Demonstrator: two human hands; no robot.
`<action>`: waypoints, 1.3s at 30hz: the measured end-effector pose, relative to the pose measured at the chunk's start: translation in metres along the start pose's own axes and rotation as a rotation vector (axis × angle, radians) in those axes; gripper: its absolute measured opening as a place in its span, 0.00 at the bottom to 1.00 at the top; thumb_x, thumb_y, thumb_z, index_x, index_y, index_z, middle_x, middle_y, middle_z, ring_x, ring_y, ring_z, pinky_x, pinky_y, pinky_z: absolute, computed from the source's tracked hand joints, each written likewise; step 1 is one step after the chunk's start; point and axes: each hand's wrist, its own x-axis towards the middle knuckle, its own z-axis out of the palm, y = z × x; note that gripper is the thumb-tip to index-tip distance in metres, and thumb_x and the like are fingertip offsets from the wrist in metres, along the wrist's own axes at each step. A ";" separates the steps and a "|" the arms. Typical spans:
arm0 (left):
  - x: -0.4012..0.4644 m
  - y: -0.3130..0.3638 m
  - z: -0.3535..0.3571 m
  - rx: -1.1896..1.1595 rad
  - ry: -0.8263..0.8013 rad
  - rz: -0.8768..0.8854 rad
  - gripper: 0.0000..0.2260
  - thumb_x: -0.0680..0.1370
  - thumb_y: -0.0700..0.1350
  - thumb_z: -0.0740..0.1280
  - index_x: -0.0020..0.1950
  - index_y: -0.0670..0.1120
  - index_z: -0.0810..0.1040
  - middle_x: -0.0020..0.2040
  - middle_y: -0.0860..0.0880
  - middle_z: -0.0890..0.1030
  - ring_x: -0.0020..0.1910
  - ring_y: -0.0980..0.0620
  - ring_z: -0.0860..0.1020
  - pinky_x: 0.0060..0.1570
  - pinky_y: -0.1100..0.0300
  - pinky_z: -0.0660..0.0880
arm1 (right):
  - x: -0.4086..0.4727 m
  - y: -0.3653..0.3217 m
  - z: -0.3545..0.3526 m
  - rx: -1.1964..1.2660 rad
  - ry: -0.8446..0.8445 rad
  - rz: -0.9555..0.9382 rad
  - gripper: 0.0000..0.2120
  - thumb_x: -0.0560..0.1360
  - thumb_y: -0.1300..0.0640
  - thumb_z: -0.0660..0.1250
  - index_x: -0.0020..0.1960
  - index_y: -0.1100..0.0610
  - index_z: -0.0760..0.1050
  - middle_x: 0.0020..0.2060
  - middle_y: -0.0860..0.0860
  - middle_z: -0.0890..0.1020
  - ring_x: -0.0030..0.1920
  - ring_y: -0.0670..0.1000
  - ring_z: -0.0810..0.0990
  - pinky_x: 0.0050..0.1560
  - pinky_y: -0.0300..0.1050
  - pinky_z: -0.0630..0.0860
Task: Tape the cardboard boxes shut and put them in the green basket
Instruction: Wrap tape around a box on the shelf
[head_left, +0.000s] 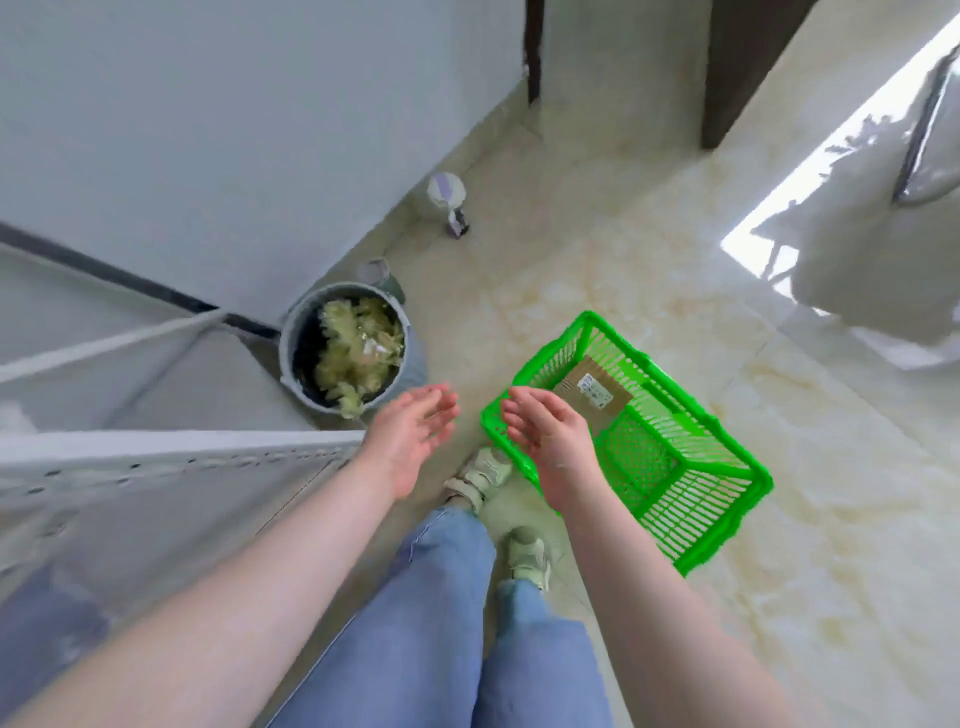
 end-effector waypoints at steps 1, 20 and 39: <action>-0.029 0.010 -0.019 -0.067 0.040 0.022 0.06 0.81 0.40 0.62 0.50 0.46 0.78 0.41 0.51 0.83 0.38 0.57 0.82 0.39 0.65 0.77 | -0.020 -0.006 0.022 -0.044 -0.062 0.007 0.03 0.77 0.60 0.68 0.49 0.58 0.79 0.39 0.52 0.83 0.37 0.46 0.78 0.42 0.36 0.75; -0.360 0.010 -0.404 -0.968 0.769 0.521 0.04 0.79 0.43 0.67 0.45 0.46 0.79 0.41 0.50 0.83 0.42 0.53 0.81 0.44 0.62 0.76 | -0.330 0.125 0.414 -0.717 -0.785 -0.138 0.06 0.75 0.56 0.71 0.40 0.55 0.77 0.33 0.48 0.80 0.36 0.46 0.77 0.39 0.37 0.76; -0.391 0.136 -0.602 -0.447 0.487 0.492 0.48 0.61 0.70 0.73 0.74 0.46 0.67 0.69 0.46 0.75 0.65 0.46 0.76 0.67 0.49 0.72 | -0.425 0.220 0.576 -1.115 -0.437 -0.986 0.26 0.74 0.41 0.67 0.69 0.50 0.72 0.58 0.44 0.78 0.58 0.47 0.77 0.56 0.46 0.74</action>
